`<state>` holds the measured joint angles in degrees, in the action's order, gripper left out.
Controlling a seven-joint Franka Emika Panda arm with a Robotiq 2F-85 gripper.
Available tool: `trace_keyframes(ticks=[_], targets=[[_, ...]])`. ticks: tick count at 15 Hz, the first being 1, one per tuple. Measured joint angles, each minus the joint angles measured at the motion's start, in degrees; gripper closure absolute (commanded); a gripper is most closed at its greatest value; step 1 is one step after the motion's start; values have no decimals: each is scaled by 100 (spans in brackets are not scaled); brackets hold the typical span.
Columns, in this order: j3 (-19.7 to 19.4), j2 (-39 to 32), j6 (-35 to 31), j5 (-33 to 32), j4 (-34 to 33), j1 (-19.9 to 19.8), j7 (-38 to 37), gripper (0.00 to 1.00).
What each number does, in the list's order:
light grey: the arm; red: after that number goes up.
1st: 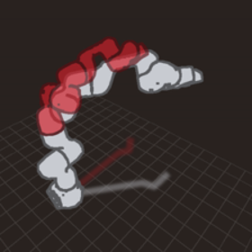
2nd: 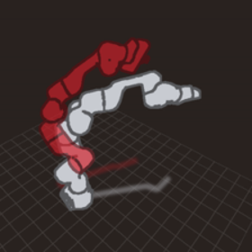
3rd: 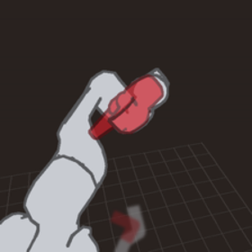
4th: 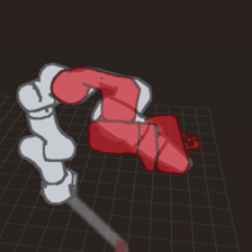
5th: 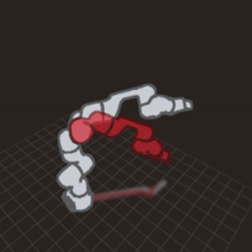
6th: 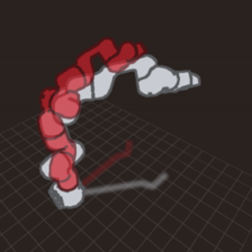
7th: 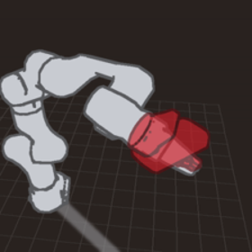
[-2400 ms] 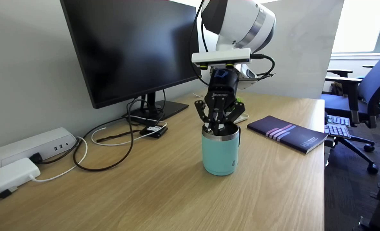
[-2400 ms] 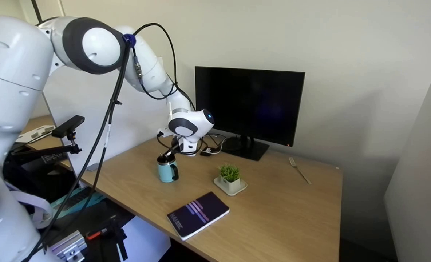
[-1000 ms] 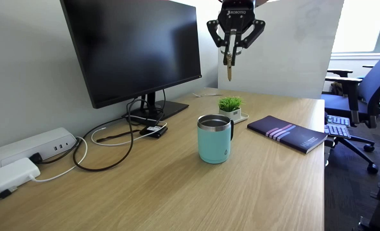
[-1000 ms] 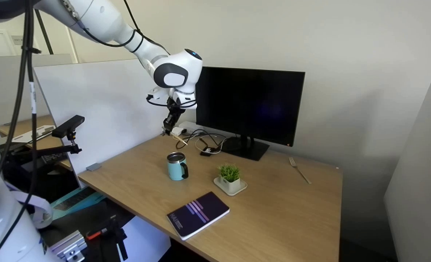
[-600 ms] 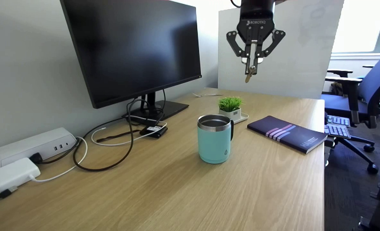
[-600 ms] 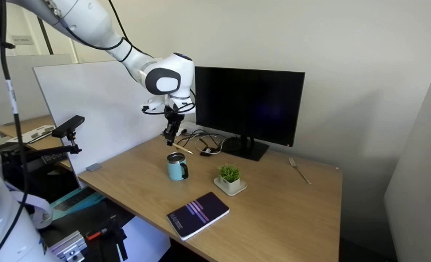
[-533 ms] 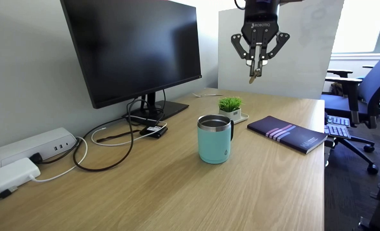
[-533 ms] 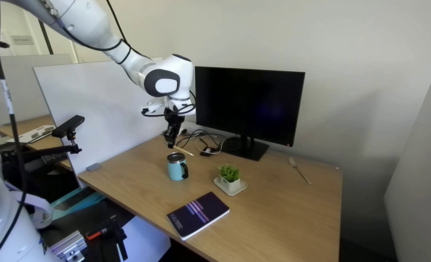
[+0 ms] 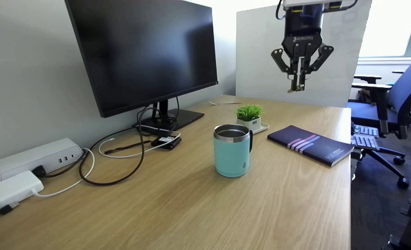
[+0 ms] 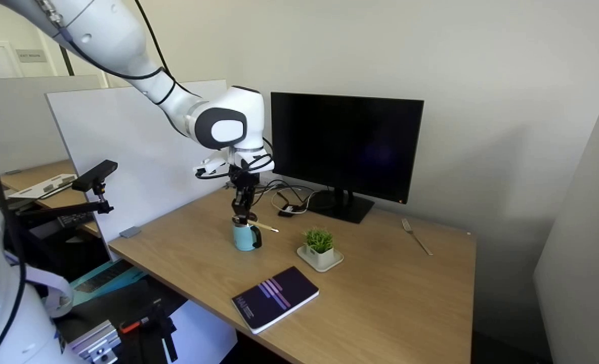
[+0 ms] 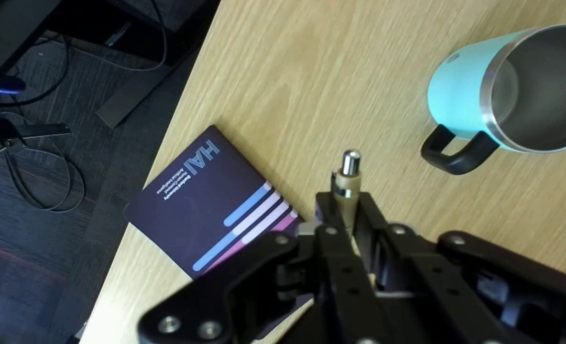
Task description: Remove the pen from the mug and put it on the table
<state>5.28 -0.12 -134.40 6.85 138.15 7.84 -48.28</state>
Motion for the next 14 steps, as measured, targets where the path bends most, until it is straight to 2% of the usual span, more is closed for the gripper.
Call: trace_keyframes(ticks=[7,14], targets=[[-199,-167,-839,-31,357,-238,143,97],[-539,-997,-1825,32,380,-508,691,97]])
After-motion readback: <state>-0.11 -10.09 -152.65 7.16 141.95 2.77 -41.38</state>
